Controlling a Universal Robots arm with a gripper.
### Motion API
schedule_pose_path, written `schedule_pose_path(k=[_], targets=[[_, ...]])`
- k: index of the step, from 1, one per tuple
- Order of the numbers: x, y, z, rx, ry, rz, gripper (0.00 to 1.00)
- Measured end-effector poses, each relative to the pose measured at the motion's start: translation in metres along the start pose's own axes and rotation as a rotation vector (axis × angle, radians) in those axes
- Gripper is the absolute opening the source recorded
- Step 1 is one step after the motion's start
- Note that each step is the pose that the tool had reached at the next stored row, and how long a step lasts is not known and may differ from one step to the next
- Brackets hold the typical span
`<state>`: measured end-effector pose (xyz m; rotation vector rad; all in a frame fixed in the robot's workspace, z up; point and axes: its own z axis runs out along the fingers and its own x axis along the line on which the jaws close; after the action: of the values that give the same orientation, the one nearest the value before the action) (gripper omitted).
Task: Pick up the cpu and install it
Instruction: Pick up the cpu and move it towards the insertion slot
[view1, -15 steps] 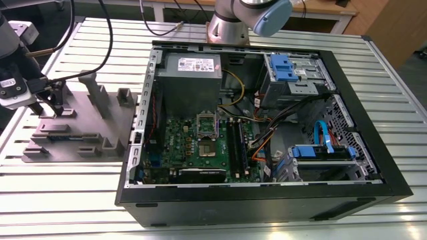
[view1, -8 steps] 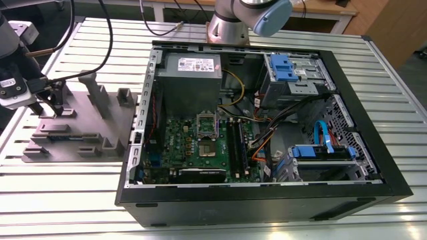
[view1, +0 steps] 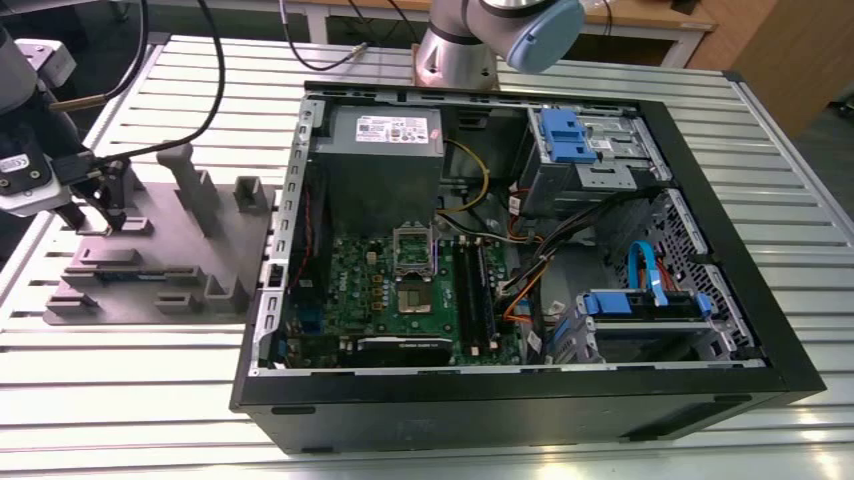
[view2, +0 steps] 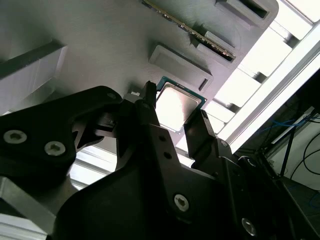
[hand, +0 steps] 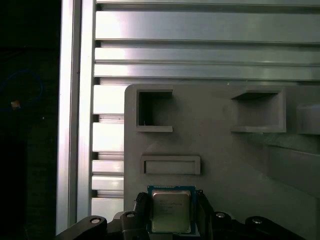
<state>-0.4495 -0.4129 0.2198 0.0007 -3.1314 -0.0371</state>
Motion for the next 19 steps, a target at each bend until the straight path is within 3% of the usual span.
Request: schedule_pose_path(k=[5, 19], targets=[[0.0001, 0.0001, -0.0048, 0.0001, 0.0002, 0.0, 0.47], [0.0006, 0.0016, -0.0676, 0.0001, 0.0, 0.0, 0.47]])
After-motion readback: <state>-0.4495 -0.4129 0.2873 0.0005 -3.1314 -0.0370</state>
